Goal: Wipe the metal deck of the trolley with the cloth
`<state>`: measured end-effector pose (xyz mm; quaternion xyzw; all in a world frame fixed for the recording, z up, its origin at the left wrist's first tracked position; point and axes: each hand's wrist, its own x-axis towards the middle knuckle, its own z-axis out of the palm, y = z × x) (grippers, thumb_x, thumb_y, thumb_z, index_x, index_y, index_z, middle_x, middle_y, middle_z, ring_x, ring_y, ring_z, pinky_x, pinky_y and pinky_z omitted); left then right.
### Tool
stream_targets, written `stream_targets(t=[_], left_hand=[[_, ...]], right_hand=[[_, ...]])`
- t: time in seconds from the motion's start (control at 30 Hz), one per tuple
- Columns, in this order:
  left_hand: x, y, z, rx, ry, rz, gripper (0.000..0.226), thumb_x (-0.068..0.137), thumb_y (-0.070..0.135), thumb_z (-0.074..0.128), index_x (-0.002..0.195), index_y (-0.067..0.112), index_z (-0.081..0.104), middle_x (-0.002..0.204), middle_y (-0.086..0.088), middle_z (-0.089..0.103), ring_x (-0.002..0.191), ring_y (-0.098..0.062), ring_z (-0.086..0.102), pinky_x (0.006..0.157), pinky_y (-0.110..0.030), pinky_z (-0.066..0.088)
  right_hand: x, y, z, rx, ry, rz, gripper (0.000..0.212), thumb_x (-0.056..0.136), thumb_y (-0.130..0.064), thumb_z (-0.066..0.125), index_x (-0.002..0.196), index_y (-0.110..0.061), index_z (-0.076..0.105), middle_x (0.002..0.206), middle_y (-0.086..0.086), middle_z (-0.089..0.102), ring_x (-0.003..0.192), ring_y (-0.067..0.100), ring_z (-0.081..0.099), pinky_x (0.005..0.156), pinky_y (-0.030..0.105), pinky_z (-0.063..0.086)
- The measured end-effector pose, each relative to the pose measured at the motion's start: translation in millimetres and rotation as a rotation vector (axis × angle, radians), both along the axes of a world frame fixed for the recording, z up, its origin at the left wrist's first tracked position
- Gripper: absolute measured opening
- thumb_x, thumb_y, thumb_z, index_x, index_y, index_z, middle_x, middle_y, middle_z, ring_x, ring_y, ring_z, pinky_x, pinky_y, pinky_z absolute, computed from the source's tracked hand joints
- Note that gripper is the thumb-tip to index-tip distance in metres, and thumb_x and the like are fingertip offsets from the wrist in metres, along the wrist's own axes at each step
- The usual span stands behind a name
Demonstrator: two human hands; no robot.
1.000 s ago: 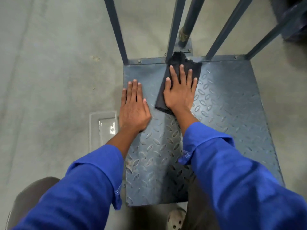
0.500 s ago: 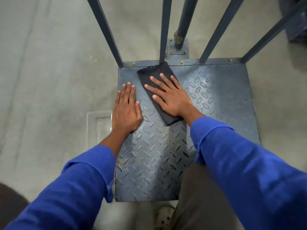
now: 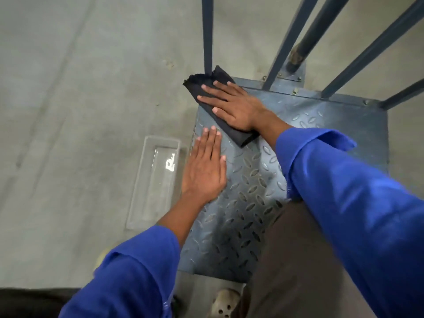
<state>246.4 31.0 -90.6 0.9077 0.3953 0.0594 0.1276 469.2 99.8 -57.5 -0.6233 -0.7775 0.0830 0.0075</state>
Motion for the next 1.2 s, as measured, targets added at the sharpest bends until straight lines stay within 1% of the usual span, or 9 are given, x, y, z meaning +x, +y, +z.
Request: stream_targets(t=[0.1, 0.2, 0.4, 0.5, 0.67, 0.93, 1.0, 1.1, 1.2], left_hand=[[-0.3, 6.0, -0.2, -0.007, 0.003, -0.015, 0.067, 0.112, 0.036, 0.026, 0.17, 0.004, 0.013, 0.179, -0.012, 0.005, 0.167, -0.024, -0.001, 0.135, -0.045, 0.005], [1.3, 7.2, -0.3, 0.002, 0.011, -0.027, 0.067, 0.112, 0.035, 0.028, 0.17, 0.004, 0.012, 0.18, -0.012, 0.005, 0.167, -0.023, -0.001, 0.135, -0.045, 0.006], [22.2, 15.1, 2.6, 0.01, 0.055, -0.002, 0.071, 0.11, 0.038, 0.023, 0.171, 0.006, 0.006, 0.18, -0.012, -0.002, 0.167, -0.025, -0.005, 0.135, -0.05, 0.004], [35.9, 22.9, 1.4, 0.001, 0.073, -0.002, 0.072, 0.11, 0.042, 0.017, 0.171, 0.006, 0.003, 0.18, -0.012, -0.005, 0.166, -0.026, -0.008, 0.135, -0.051, 0.003], [54.6, 39.1, 2.6, -0.003, 0.077, -0.034, 0.071, 0.109, 0.042, 0.013, 0.171, 0.009, 0.005, 0.18, -0.008, -0.002, 0.167, -0.023, -0.006, 0.134, -0.051, 0.002], [78.5, 48.3, 2.5, 0.003, 0.063, 0.027, 0.067, 0.111, 0.04, 0.017, 0.172, 0.013, 0.006, 0.18, -0.005, 0.0, 0.167, -0.025, -0.005, 0.134, -0.053, -0.001], [84.6, 49.6, 2.2, 0.006, 0.057, 0.034, 0.067, 0.111, 0.04, 0.016, 0.172, 0.013, 0.007, 0.18, -0.004, 0.002, 0.167, -0.025, -0.004, 0.134, -0.055, 0.001], [89.2, 52.1, 1.4, 0.009, 0.053, 0.037, 0.066, 0.111, 0.039, 0.015, 0.172, 0.013, 0.008, 0.18, -0.003, 0.004, 0.167, -0.026, -0.002, 0.134, -0.056, 0.001], [89.2, 51.3, 0.1, 0.011, 0.036, 0.042, 0.066, 0.112, 0.04, 0.017, 0.172, 0.013, 0.01, 0.18, -0.004, 0.004, 0.167, -0.026, -0.002, 0.134, -0.056, 0.0]], right_hand=[[-20.3, -3.3, -5.6, 0.041, 0.003, -0.134, 0.055, 0.11, -0.045, 0.018, 0.165, -0.041, 0.023, 0.174, -0.011, 0.019, 0.161, 0.019, 0.018, 0.131, 0.044, 0.013], [-29.6, -33.5, -13.6, 0.106, 0.053, -0.402, 0.055, 0.109, -0.049, 0.024, 0.163, -0.042, 0.029, 0.172, -0.01, 0.025, 0.16, 0.02, 0.02, 0.13, 0.046, 0.015], [7.5, -103.9, -18.2, 0.112, 0.077, -0.988, 0.058, 0.108, -0.054, 0.024, 0.165, -0.042, 0.021, 0.175, -0.009, 0.015, 0.163, 0.024, 0.008, 0.131, 0.049, 0.008], [-5.6, -115.6, -17.1, 0.118, 0.128, -1.219, 0.06, 0.108, -0.053, 0.022, 0.166, -0.04, 0.016, 0.176, -0.005, 0.008, 0.163, 0.026, 0.003, 0.131, 0.051, 0.004], [-65.7, -135.2, -20.6, 0.101, 0.103, -1.045, 0.058, 0.109, -0.051, 0.023, 0.166, -0.04, 0.016, 0.176, -0.005, 0.008, 0.163, 0.024, 0.0, 0.132, 0.049, 0.002], [19.7, -121.5, -20.4, 0.09, 0.136, -1.22, 0.059, 0.108, -0.055, 0.021, 0.166, -0.044, 0.014, 0.176, -0.007, 0.006, 0.163, 0.025, -0.001, 0.13, 0.055, 0.002], [1.3, -106.0, -19.3, 0.112, 0.108, -1.162, 0.058, 0.109, -0.054, 0.019, 0.166, -0.043, 0.014, 0.176, -0.006, 0.007, 0.163, 0.025, 0.001, 0.13, 0.054, 0.002], [-23.9, -118.9, -20.6, 0.109, 0.081, -0.923, 0.056, 0.11, -0.053, 0.019, 0.165, -0.043, 0.016, 0.176, -0.009, 0.009, 0.163, 0.023, 0.002, 0.131, 0.05, 0.005], [5.7, -149.8, -22.9, 0.121, 0.065, -1.06, 0.056, 0.109, -0.055, 0.022, 0.164, -0.046, 0.02, 0.175, -0.01, 0.013, 0.163, 0.022, 0.005, 0.131, 0.049, 0.007]])
